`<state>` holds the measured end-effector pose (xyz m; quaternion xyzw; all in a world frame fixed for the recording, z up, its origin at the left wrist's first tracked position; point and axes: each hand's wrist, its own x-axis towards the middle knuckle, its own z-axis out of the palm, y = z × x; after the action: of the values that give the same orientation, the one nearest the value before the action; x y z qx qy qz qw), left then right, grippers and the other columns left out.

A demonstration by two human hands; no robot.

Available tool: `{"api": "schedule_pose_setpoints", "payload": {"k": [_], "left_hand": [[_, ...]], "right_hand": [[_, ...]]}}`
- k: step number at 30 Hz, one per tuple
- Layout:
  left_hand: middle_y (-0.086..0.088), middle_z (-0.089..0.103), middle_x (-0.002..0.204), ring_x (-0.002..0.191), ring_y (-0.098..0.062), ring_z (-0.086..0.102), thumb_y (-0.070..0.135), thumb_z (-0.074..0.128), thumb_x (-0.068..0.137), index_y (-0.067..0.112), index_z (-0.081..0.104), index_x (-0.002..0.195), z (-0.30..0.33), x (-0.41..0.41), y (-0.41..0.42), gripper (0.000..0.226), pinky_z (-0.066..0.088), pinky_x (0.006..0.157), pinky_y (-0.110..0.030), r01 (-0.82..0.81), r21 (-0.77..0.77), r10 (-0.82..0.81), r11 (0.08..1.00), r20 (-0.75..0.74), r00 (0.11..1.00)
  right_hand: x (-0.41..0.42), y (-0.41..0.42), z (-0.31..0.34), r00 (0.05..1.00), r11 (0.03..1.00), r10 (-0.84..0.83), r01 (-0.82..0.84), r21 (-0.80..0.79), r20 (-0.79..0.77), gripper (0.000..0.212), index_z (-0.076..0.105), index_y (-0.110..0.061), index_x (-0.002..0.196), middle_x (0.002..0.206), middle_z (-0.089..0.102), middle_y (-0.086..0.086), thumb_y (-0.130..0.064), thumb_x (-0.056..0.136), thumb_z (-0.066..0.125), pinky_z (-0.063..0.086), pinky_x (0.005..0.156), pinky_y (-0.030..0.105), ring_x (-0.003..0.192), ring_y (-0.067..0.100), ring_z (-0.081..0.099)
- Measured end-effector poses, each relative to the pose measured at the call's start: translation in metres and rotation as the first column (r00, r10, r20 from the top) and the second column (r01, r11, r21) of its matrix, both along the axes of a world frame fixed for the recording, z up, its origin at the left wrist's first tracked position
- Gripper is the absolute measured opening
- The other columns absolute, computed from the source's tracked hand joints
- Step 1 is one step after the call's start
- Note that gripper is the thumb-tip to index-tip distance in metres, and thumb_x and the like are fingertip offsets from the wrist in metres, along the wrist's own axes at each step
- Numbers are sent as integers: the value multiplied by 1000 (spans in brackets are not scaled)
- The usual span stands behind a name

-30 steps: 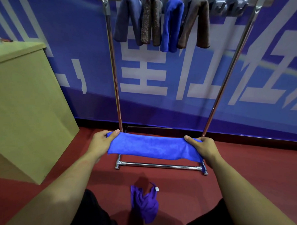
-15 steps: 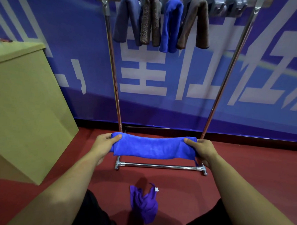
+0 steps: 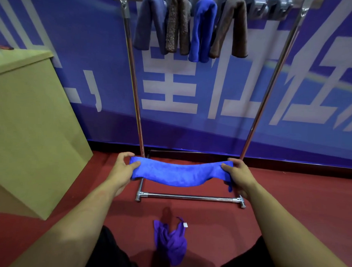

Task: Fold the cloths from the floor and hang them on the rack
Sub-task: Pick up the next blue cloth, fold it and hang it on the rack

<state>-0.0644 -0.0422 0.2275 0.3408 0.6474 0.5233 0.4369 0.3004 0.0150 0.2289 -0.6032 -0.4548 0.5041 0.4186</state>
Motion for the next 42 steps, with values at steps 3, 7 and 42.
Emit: {"api": "schedule_pose_setpoints", "payload": {"k": [3, 7, 42], "left_hand": [[-15, 65, 100, 80, -28, 59, -1, 54, 97, 34, 66, 93, -1, -1, -1, 37, 47, 73, -40, 75, 24, -72, 997, -111, 991], [-3, 71, 109, 102, -18, 64, 3, 58, 96, 19, 76, 97, 4, 0, -3, 24, 47, 90, -28, 116, 41, -102, 992, -261, 960], [-17, 69, 72, 61, -20, 69, 0, 34, 88, -6, 64, 82, 31, -9, -9, 31, 56, 64, -25, -78, -5, 68, 997, 560, 826]], "right_hand": [[2, -1, 1, 988, 988, 0, -23, 152, 153, 19, 63, -16, 108, 101, 64, 8, -1, 96, 59, 46, 42, 16, 60, 12, 58], [4, -2, 5, 970, 971, -15, -44, 234, 242, 18, 68, -12, 110, 106, 67, 6, -4, 96, 61, 48, 58, 10, 86, 19, 61], [11, -3, 21, 895, 999, -20, 6, -34, -446, 30, 70, 7, 84, 75, 68, 17, -22, 94, 67, 56, 63, 30, 68, 26, 62]]}}
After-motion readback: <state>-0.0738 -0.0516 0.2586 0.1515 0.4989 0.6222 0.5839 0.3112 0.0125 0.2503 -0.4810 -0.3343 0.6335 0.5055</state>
